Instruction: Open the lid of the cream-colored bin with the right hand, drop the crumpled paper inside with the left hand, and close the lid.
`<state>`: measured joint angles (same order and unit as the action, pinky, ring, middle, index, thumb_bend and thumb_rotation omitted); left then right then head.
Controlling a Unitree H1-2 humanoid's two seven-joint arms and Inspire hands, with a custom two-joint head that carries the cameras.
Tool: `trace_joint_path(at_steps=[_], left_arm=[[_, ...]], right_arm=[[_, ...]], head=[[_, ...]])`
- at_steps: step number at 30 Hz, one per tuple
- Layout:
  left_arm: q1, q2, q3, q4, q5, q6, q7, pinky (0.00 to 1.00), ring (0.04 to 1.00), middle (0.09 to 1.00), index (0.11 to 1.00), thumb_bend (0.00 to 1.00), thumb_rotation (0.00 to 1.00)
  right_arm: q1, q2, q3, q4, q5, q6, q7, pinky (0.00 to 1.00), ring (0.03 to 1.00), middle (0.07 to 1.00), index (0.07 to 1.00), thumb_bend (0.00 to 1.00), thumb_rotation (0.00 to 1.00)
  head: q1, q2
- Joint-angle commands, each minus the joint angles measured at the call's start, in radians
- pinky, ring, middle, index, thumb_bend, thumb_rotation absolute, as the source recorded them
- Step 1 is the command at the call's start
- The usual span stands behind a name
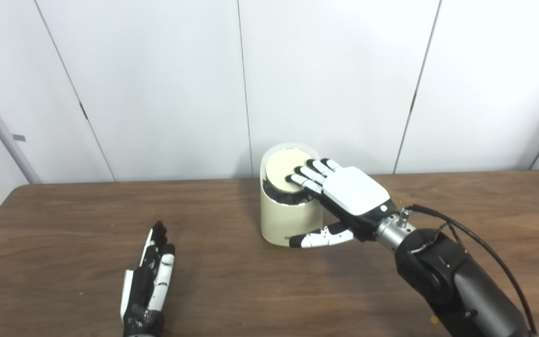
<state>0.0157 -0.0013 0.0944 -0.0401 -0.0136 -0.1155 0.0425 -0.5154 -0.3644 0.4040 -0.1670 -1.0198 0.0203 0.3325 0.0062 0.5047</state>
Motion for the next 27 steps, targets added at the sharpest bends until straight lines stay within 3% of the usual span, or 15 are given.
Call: trace_joint_path(at_steps=[1,13,27], left_arm=[[0.036,-0.022,-0.011,0.048,-0.004,-0.007,0.007,1.00,1.000,0.995,1.000,0.48,0.75],[0.034,-0.017,-0.005,0.049,-0.019,-0.011,-0.001,1.00,0.996,0.995,1.000,0.48,0.74],[0.032,-0.020,-0.001,0.050,-0.023,-0.029,0.008,1.00,0.989,0.989,0.999,0.48,0.78]], right_arm=[[-0.020,0.012,-0.003,-0.008,-0.006,-0.019,-0.026,1.00,1.000,0.956,0.924,0.56,0.99],[-0.016,0.027,-0.012,0.010,-0.013,-0.017,-0.011,1.00,1.000,0.954,0.910,0.55,1.00],[-0.027,0.030,-0.006,0.026,-0.028,0.037,0.075,1.00,1.000,0.900,0.844,0.62,1.00]], head=[[0.000,0.004],[-0.012,0.017],[-0.016,0.030]])
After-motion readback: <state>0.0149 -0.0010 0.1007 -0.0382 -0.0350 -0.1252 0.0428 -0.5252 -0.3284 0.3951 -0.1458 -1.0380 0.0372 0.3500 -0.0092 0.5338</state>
